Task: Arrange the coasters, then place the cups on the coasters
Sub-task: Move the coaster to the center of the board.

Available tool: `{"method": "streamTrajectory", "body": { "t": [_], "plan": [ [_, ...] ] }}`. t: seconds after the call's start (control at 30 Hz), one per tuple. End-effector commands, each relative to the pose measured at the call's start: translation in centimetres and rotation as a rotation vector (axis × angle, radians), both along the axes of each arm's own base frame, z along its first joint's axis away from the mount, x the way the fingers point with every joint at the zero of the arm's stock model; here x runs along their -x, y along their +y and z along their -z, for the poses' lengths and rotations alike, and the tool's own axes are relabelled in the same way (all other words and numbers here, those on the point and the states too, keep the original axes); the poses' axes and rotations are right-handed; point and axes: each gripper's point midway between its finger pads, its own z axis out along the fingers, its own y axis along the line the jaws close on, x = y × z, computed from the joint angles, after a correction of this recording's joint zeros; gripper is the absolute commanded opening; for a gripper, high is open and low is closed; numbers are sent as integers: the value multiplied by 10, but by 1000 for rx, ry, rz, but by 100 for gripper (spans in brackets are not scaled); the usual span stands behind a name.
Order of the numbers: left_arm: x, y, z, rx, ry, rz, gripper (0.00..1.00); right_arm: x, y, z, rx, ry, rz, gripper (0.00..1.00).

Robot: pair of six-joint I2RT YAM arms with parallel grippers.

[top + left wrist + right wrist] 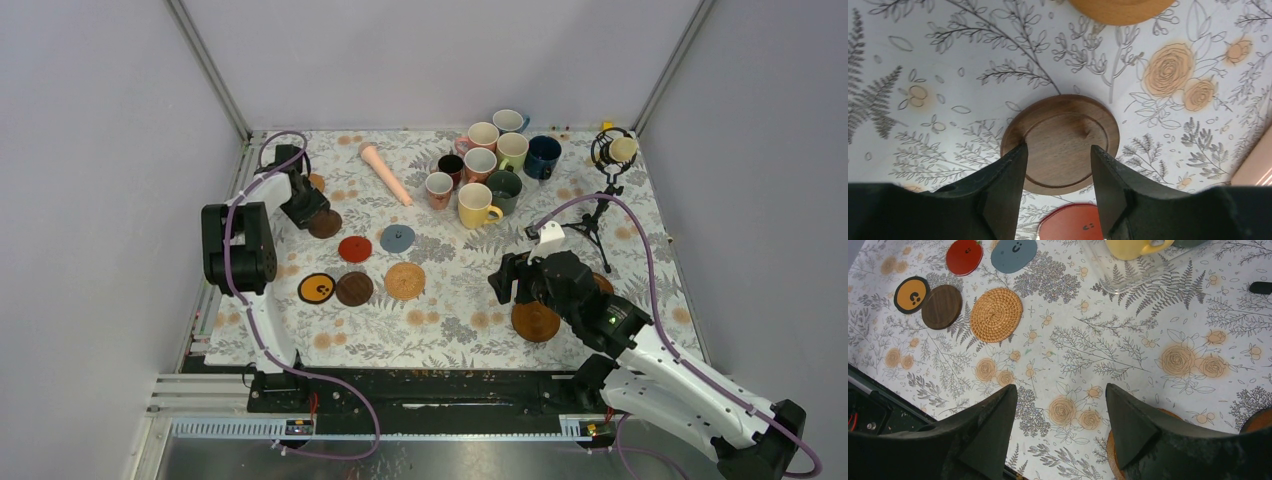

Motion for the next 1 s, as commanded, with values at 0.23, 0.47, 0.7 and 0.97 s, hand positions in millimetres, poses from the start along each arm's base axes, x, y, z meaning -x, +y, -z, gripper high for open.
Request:
{"method": "streamTrajectory", "body": {
  "t": [0.23,0.47,0.7,0.97],
  "plan": [
    [62,16,12,-77,141,-33,52,-6,7,-22,-59,-58,2,73],
    [93,19,19,-101,190,-52,52,-6,15,-27,-109,-56,-10,73],
    [106,20,20,-111,190,-51,52,-3,19,-28,-141,-44,-22,73],
    [94,12,-17,-76,27,-32,67,2,13,-25,-140,-35,-14,73]
  ]
}}
